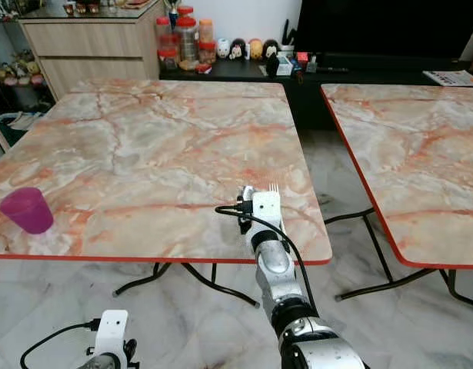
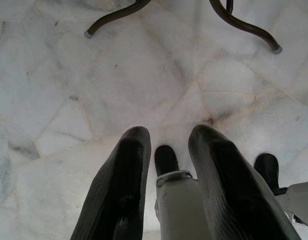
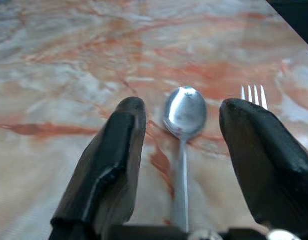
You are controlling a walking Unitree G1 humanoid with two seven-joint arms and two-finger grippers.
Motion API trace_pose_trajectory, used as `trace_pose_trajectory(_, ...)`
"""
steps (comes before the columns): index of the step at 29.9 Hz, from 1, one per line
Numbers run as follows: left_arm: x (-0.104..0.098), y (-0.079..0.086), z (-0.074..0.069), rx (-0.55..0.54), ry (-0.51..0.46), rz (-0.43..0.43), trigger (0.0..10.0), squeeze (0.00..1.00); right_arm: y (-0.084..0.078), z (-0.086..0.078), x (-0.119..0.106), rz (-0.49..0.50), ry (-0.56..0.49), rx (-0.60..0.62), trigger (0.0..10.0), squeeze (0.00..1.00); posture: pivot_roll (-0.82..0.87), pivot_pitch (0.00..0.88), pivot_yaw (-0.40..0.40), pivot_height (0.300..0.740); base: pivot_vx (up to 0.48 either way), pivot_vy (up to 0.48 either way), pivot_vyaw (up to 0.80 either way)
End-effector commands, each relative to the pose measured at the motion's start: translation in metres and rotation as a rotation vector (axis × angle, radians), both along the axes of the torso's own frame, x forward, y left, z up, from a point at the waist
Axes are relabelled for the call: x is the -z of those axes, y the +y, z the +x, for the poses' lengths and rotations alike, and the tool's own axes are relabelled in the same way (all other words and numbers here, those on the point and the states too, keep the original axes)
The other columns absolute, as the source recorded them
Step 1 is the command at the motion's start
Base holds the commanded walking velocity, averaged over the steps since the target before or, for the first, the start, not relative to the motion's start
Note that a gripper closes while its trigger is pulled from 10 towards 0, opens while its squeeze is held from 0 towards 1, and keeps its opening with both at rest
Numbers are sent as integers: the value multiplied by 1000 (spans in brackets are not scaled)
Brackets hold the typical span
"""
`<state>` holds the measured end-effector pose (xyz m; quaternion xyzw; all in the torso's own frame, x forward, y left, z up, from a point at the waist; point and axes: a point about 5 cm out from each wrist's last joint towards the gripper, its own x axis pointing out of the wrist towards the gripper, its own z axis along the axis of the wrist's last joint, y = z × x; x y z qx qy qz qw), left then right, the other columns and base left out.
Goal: Setting the table
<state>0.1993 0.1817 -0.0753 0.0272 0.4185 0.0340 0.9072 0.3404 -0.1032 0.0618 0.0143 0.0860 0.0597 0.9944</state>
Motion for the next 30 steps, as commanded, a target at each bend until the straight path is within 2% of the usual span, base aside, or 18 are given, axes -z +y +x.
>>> trace_pose_trajectory(1,1,-1,-1,11,9,0,10000,0,-1,3,0,-20,34,14,10000,0,-85,0,-16,740,0,0,0)
trace_pose_trajectory(14,2,4,-4,-4,19,6,10000,0,6,9,-4,-33,77,6,10000,0,-73,0,-23,740,0,0,0)
trace_pose_trajectory(20,2,2,-5,-3,21,3,10000,0,6,11,-4,-19,115,23,10000,0,-75,0,-21,740,0,0,0)
trace_pose_trajectory(30,3,1,-6,2,28,5,10000,0,4,16,-9,-28,123,45,10000,0,-74,0,-21,740,0,0,0)
